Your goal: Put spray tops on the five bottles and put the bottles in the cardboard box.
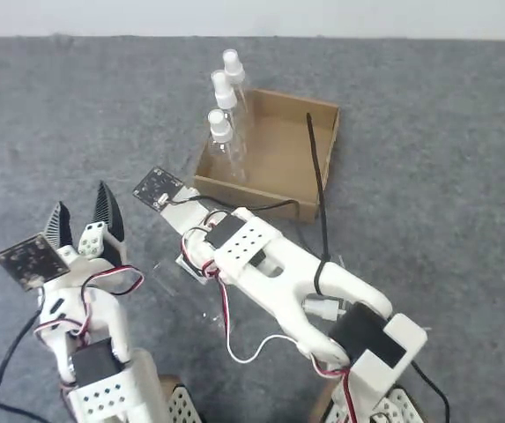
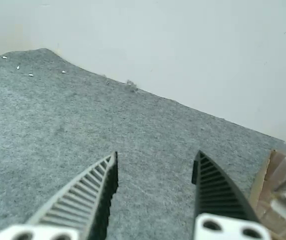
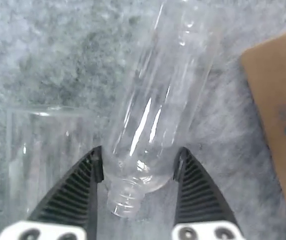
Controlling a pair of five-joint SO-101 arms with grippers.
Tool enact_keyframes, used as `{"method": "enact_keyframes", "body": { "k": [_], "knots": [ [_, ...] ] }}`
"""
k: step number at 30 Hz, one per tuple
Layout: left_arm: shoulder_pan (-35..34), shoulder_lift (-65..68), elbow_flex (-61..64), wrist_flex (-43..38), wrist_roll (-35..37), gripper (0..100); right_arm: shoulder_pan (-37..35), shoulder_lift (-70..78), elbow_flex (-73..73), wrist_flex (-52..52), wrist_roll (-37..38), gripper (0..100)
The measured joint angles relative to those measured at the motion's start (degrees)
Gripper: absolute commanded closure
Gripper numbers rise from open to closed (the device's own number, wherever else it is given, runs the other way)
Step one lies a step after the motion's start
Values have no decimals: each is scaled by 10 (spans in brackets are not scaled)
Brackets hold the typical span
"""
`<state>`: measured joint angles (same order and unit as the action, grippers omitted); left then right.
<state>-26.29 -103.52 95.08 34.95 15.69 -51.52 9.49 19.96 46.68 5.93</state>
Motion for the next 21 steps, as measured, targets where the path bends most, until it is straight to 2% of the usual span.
{"method": "enact_keyframes", "body": {
  "k": [21],
  "knots": [
    [-4,0,0,0,0,772,23,-208,-1,144,3,982]
  ]
}}
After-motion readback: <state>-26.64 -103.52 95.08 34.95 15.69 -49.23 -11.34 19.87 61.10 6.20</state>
